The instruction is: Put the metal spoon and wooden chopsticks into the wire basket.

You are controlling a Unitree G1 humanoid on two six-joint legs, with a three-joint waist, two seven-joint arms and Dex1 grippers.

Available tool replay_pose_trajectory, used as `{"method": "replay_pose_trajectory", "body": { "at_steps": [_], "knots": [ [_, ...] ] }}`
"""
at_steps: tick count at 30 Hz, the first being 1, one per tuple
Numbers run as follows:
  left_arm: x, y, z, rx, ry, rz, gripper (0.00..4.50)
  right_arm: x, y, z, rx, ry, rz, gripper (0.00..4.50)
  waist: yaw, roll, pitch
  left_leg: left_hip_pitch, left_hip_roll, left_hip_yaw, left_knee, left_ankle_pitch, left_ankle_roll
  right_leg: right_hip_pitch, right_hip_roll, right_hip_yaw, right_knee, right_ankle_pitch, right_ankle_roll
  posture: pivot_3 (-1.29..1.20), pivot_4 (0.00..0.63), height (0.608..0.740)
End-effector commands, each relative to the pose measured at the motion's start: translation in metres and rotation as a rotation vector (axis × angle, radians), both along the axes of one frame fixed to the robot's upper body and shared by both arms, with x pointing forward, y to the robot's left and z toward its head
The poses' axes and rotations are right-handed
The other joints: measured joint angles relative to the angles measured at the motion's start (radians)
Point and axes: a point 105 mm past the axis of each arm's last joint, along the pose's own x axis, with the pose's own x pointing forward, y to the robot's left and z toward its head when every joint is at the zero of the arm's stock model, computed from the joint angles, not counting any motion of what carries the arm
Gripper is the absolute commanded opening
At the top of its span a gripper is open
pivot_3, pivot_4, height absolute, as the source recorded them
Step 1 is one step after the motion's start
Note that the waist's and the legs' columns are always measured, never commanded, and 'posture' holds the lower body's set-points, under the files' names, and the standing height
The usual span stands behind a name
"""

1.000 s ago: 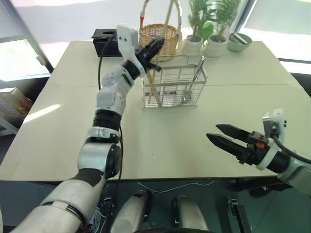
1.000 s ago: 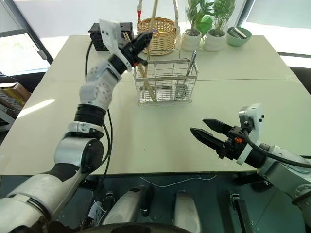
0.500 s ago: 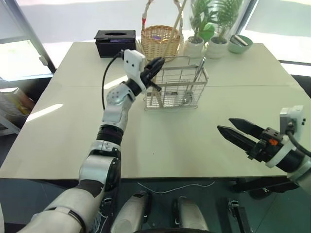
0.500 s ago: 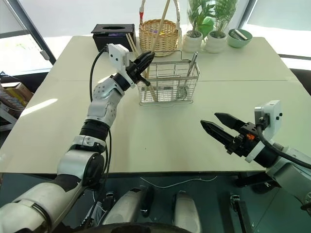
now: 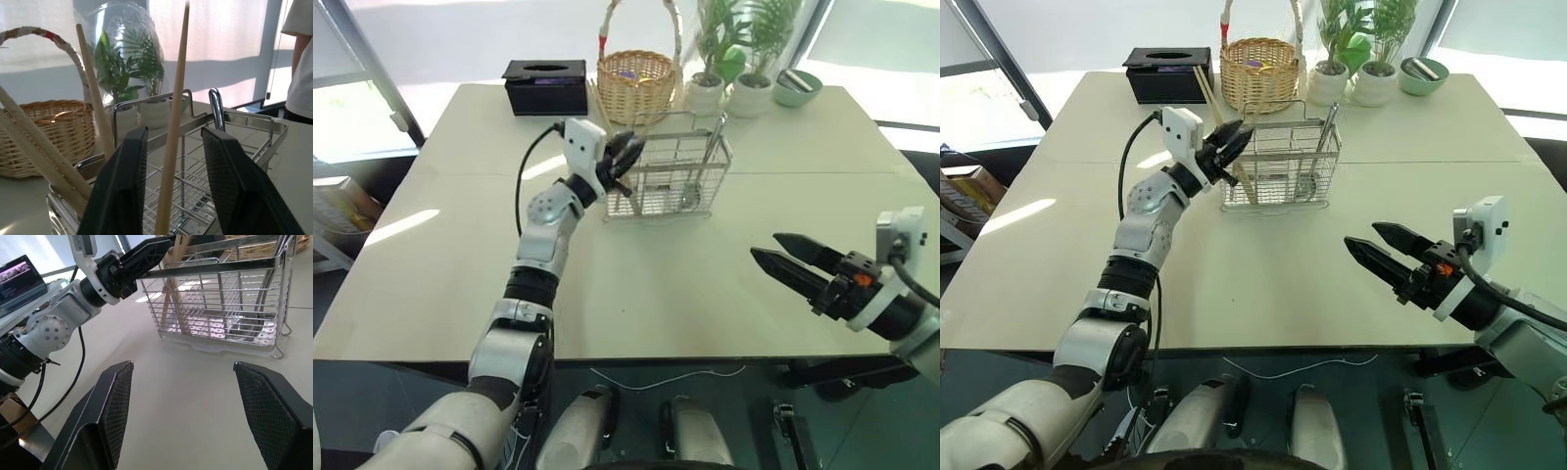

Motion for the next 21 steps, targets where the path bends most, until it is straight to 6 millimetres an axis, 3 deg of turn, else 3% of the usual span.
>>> {"method": "replay_pose_trajectory", "body": {
  "at_steps": [1, 2, 3, 21],
  "knots": [
    [0.0050, 0.0085, 0.0088, -0.014, -0.005, 0.032, 3.82, 0.0013, -0.0002, 0.0084, -0.003, -0.038, 0.001, 3.38, -0.002, 0.000, 0.000, 0.000, 0.000, 0.000, 0.000, 0.000, 0.000, 0.000, 0.000, 0.000, 0.000, 0.000, 0.000, 0.00, 0.150, 0.725],
    [0.0051, 0.0090, 0.0090, -0.015, -0.002, 0.032, 4.29, 0.0014, -0.0004, 0.0084, -0.002, -0.037, 0.001, 3.38, -0.003, 0.000, 0.000, 0.000, 0.000, 0.000, -0.001, 0.000, 0.000, 0.000, 0.000, 0.000, 0.000, 0.000, 0.000, 0.00, 0.150, 0.725],
    [0.0047, 0.0096, 0.0094, -0.013, -0.004, 0.031, 4.47, 0.0016, -0.0007, 0.0083, -0.001, -0.037, 0.000, 3.38, -0.002, 0.000, 0.000, 0.000, 0.000, 0.000, -0.001, 0.000, 0.000, -0.001, 0.000, 0.000, 0.000, 0.000, 0.000, 0.00, 0.150, 0.725],
    [-0.0037, 0.0051, 0.0089, -0.014, 0.002, 0.007, 4.47, 0.0058, -0.0011, 0.0048, 0.015, -0.027, 0.003, 3.38, 0.003, 0.000, 0.000, -0.001, 0.000, 0.000, -0.001, 0.000, 0.000, -0.001, 0.000, 0.000, -0.001, 0.000, 0.001, 0.00, 0.150, 0.725]
  ]
}}
